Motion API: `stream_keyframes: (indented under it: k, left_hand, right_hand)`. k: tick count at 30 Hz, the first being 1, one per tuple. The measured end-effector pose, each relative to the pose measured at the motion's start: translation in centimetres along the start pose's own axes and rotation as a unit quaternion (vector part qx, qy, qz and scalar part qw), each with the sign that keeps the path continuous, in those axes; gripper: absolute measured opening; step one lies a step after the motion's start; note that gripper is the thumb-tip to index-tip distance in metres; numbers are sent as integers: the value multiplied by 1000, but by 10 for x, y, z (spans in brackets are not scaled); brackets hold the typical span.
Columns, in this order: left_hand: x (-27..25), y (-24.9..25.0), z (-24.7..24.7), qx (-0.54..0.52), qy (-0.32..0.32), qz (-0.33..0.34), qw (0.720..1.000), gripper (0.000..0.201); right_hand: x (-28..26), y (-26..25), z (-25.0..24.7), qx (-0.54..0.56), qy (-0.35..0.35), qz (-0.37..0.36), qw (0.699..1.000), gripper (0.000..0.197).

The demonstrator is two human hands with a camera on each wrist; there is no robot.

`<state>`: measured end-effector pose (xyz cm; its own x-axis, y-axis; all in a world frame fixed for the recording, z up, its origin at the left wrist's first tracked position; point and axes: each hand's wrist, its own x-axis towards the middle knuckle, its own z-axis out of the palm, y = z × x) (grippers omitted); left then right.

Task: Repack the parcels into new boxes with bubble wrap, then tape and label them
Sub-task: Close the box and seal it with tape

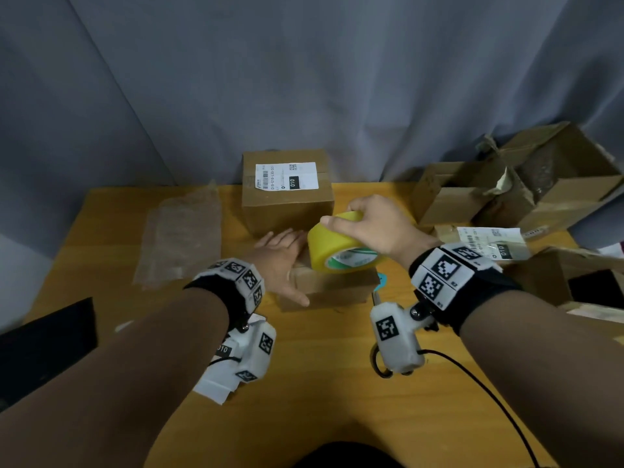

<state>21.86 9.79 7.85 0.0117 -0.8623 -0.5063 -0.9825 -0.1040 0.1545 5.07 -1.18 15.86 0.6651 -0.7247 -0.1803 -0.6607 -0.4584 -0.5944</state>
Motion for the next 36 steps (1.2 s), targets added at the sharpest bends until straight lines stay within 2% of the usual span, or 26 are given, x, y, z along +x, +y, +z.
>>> stream_keyframes:
  k: [3,6,10,12,15,18,22,28,36]
  left_hand:
    - [5,11,4,-23,35,-12,999,124]
    - [-1,-1,8,-59,78,-26,995,114]
    - [-8,-24,13,-60,70,-36,995,112]
    - [-14,-37,8,-62,65,-60,994,115]
    - [-19,-51,-3,-60,73,-69,993,115]
    - [-16,-47,-4,-56,60,-62,995,115]
    - [-13,-47,0,-46,50,-60,996,115]
    - [-4,-54,-3,-9,0,-70,997,121]
    - [-2,-55,-3,39,-34,-73,996,123]
  right_hand:
    - [1,-4,-2,14,3,-1,1000,71]
    - [2,-11,0,0,-18,-8,1000,61]
    - [7,-44,9,-149,-24,-80,985,56]
    - [11,-51,-3,-223,-7,-69,972,56]
    - [16,-30,-24,-337,-14,-31,941,56]
    - [16,-10,-15,-324,-56,19,944,61]
    - [21,4,0,-323,-80,63,941,63]
    - [26,21,12,-286,-87,76,951,64]
    - [38,37,30,-256,-106,111,954,63]
